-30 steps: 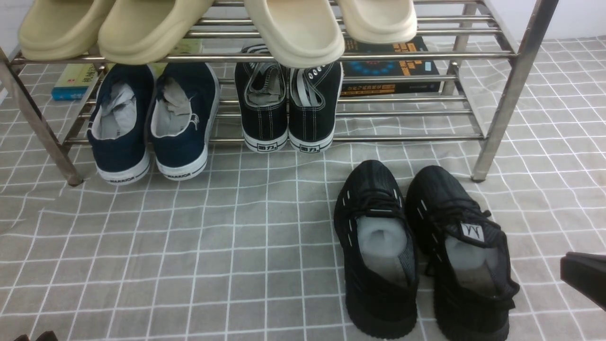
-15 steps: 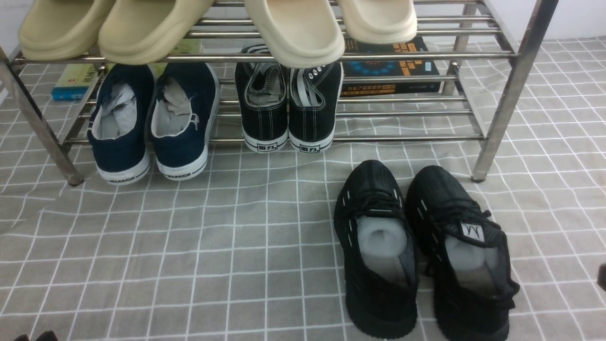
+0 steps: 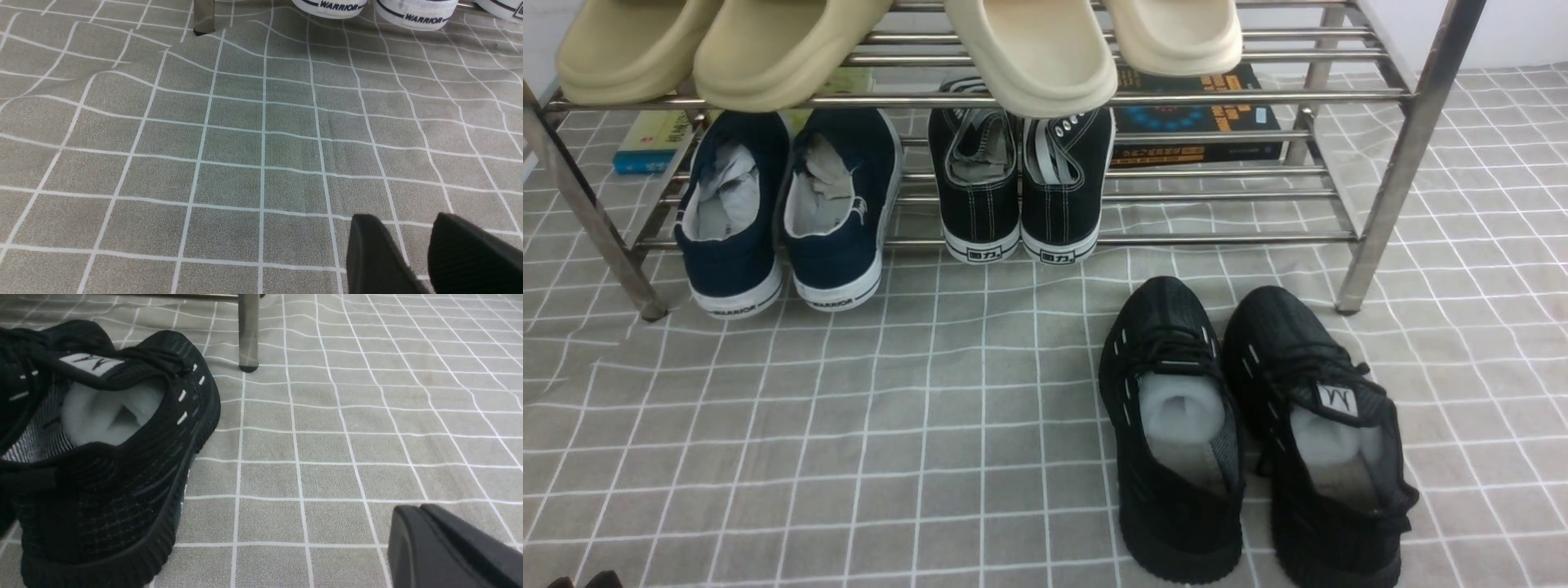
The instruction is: Take the shoes off the shelf with your hand from the grey coffee tablecloth.
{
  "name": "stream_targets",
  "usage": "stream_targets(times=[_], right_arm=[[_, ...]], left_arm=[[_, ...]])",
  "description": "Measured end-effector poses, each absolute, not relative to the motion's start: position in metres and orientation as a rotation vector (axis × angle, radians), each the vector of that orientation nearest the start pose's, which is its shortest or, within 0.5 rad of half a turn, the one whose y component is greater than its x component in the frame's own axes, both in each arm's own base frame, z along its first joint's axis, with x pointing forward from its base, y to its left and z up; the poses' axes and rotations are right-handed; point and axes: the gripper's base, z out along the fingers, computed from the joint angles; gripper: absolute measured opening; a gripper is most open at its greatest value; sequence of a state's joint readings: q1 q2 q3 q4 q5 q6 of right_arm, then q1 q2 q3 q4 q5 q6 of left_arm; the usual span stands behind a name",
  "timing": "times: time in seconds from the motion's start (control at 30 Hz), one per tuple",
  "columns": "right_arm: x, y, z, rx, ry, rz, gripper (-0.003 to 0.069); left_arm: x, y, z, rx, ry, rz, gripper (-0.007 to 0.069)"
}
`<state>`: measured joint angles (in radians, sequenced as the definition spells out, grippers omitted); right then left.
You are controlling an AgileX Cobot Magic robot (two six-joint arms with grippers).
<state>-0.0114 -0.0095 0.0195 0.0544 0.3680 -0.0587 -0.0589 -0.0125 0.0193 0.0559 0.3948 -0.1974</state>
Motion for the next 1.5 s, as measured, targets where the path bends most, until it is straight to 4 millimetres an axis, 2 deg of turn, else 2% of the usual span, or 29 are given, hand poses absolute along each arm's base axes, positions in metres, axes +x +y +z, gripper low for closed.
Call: stream_targets(times=[0.4, 0.7, 1.5], right_arm=[[0.0521, 0.0014, 0.174, -0.014, 1.876, 0.008, 0.0032], [0.0518, 0.0059, 0.174, -0.102, 1.874, 0.063, 0.004], [0.0518, 0.006, 0.174, -0.104, 1.874, 0.065, 0.0052]], left_arm=[[0.0518, -0.001, 0.172, -0.095, 1.884, -0.118, 0.0239], [0.0519, -0.0009, 0.172, -0.093, 1.884, -0.114, 0.0239], [0.0519, -0.0009, 0.172, -0.093, 1.884, -0.114, 0.0239]])
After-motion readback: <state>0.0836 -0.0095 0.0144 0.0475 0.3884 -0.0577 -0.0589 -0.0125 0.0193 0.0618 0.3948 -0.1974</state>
